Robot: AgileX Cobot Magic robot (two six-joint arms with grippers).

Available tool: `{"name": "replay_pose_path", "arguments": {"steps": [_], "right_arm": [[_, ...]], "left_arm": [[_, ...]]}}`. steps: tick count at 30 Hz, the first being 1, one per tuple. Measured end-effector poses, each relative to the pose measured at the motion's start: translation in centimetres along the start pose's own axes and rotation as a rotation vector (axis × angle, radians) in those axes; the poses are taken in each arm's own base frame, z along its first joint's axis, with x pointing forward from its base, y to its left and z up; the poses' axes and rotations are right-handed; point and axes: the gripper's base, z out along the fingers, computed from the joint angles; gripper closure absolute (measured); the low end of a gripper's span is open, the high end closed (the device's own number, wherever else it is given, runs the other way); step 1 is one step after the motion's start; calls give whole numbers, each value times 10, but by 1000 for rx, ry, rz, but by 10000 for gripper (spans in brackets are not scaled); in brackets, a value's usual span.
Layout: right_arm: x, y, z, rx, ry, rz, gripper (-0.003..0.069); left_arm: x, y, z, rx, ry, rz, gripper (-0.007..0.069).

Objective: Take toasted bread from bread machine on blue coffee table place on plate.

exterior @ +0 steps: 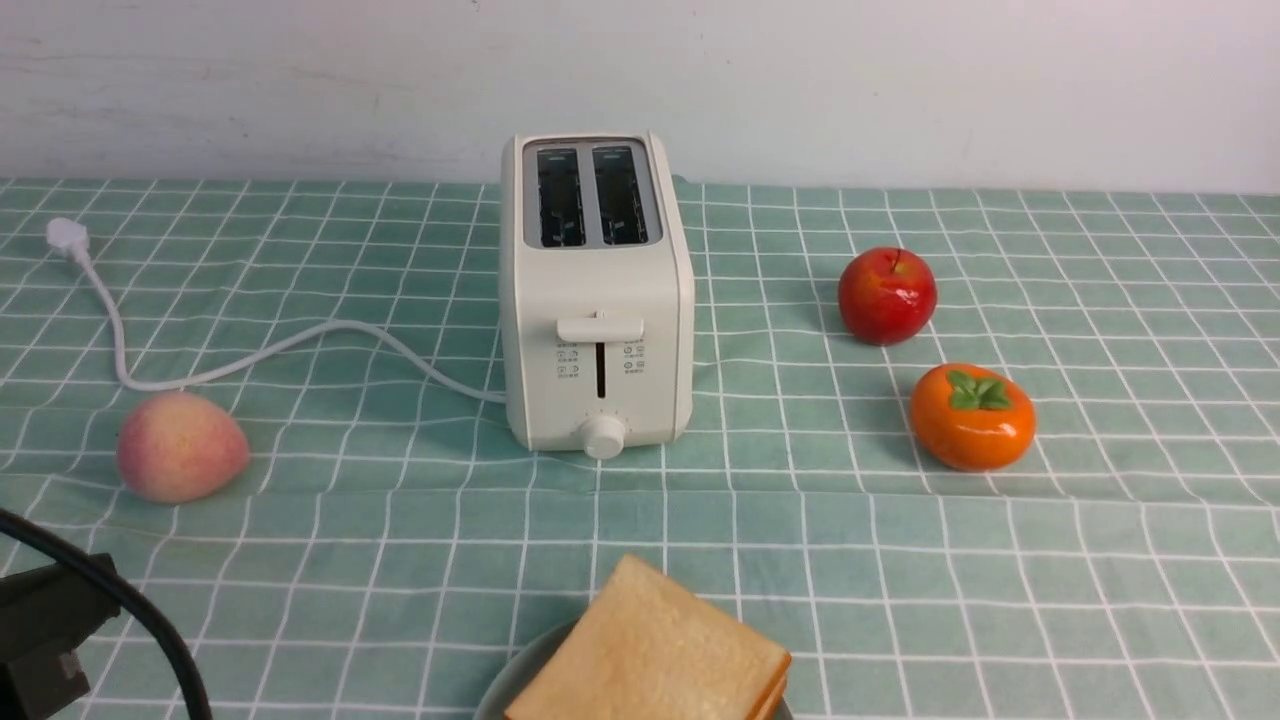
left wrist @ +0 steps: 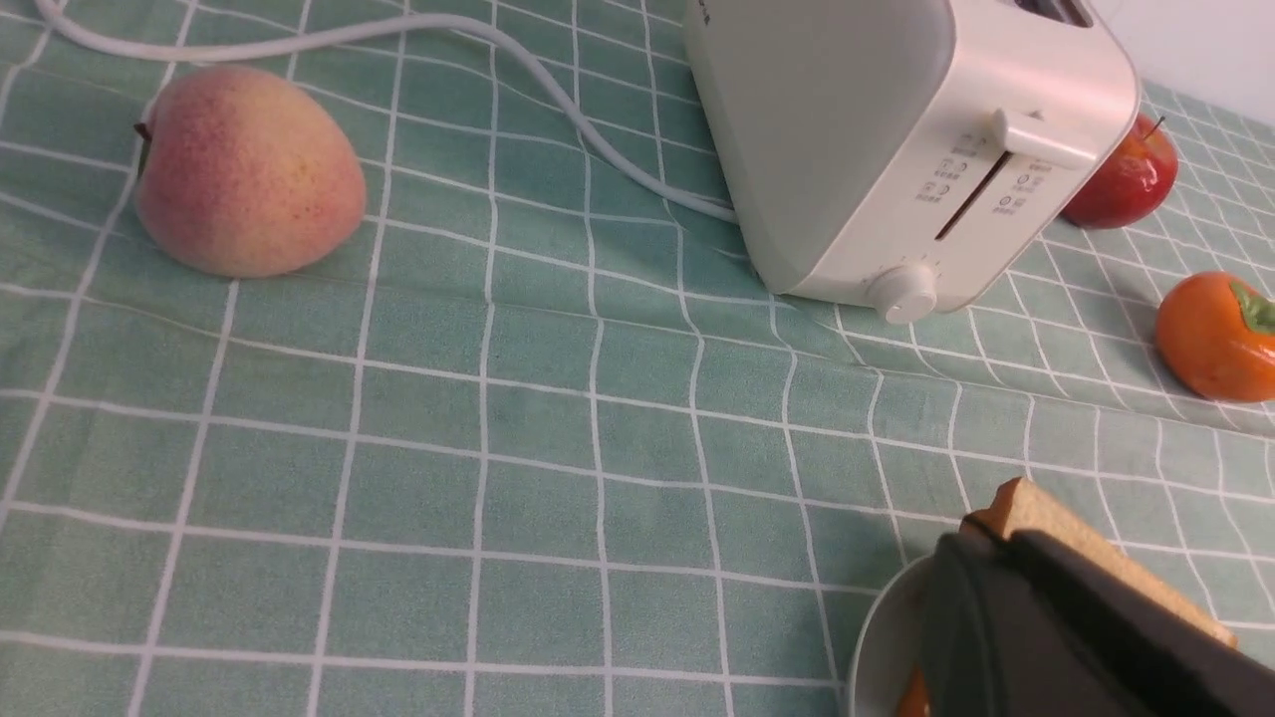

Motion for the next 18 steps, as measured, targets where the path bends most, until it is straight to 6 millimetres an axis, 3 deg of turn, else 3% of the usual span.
{"name": "replay_pose_path", "arguments": {"steps": [18], "right_arm": [[0,0,0,0,0,0,648]], "left_arm": [[4,6,-1,-19,-76,30,638]]}}
